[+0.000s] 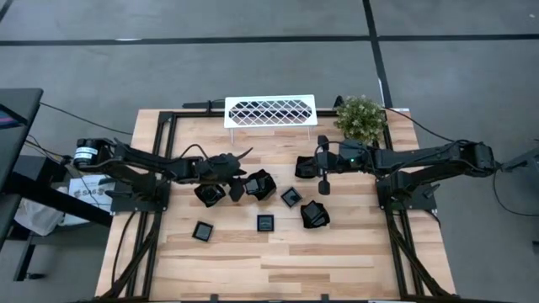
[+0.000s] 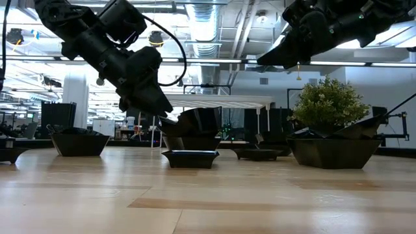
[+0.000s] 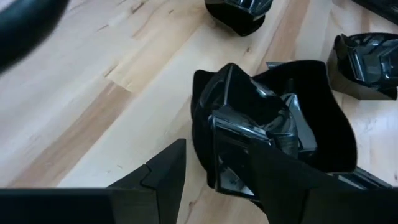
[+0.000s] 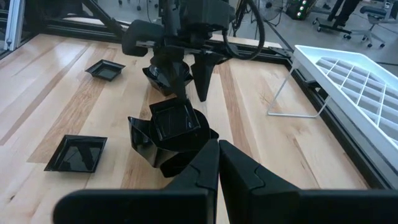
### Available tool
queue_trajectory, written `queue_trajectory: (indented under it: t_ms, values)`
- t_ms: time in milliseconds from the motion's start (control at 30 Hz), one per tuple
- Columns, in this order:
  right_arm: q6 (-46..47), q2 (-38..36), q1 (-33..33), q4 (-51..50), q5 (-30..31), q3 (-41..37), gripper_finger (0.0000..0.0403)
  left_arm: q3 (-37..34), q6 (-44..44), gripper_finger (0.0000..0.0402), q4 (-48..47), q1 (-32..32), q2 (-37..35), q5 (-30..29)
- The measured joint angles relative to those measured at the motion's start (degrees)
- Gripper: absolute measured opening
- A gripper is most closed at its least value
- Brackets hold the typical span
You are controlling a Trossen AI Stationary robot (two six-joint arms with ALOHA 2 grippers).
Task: Pick & Place Mini shaped plates
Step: Put the black square plate on the shelf
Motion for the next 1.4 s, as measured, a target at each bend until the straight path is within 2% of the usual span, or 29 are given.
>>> queue_trajectory:
  t_ms: [600, 1400]
  values:
    - [0.0, 0.0, 0.0, -0.63, 0.04, 0.0, 0.0006, 0.0, -3.49, 0.0172, -1.12, 0.13, 0.0, 3.52]
    - [0.0, 0.0, 0.0, -0.63, 0.04, 0.0, 0.0006, 0.0, -6.12, 0.0172, -2.39, 0.1, 0.0, 4.14]
